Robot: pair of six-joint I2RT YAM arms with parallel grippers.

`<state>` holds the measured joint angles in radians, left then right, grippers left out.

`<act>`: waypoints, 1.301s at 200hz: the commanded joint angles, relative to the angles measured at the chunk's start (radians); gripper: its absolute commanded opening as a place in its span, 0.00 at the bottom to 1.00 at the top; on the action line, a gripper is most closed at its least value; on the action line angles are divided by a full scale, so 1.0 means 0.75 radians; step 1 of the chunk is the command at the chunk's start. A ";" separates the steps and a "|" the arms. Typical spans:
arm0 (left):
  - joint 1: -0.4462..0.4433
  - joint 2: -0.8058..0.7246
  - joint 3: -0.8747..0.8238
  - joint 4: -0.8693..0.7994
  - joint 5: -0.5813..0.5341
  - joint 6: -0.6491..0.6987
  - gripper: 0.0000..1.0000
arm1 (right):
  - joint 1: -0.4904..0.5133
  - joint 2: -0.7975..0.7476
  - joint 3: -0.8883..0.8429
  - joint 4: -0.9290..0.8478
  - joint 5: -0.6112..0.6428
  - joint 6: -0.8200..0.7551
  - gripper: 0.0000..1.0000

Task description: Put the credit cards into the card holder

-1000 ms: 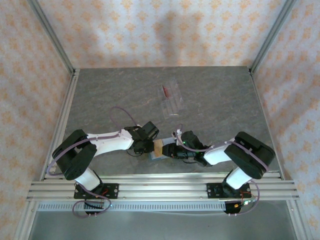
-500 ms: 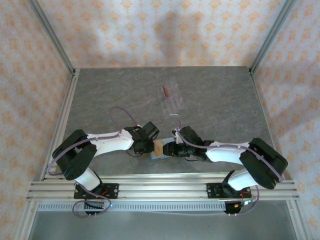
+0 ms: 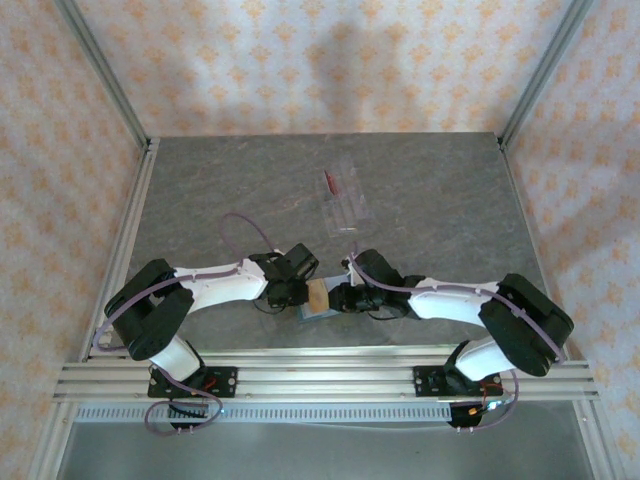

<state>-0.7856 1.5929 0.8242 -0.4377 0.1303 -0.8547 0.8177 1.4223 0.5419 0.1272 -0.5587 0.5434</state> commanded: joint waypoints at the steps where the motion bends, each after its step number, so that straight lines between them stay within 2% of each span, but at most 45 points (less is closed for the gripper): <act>1: -0.026 0.075 -0.047 0.030 0.043 0.009 0.16 | 0.006 -0.007 0.049 -0.053 0.049 -0.038 0.10; 16: -0.026 0.074 -0.048 0.030 0.043 0.009 0.16 | 0.004 0.002 0.065 -0.077 0.064 -0.048 0.00; 84: -0.028 0.072 -0.053 0.033 0.041 0.009 0.16 | -0.010 0.058 0.107 -0.141 0.121 -0.088 0.00; 260: -0.027 0.073 -0.060 0.044 0.045 0.006 0.15 | 0.010 0.179 0.150 0.067 -0.035 -0.006 0.00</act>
<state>-0.7856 1.5925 0.8234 -0.4377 0.1299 -0.8551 0.8185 1.5349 0.6350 0.1215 -0.5724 0.5194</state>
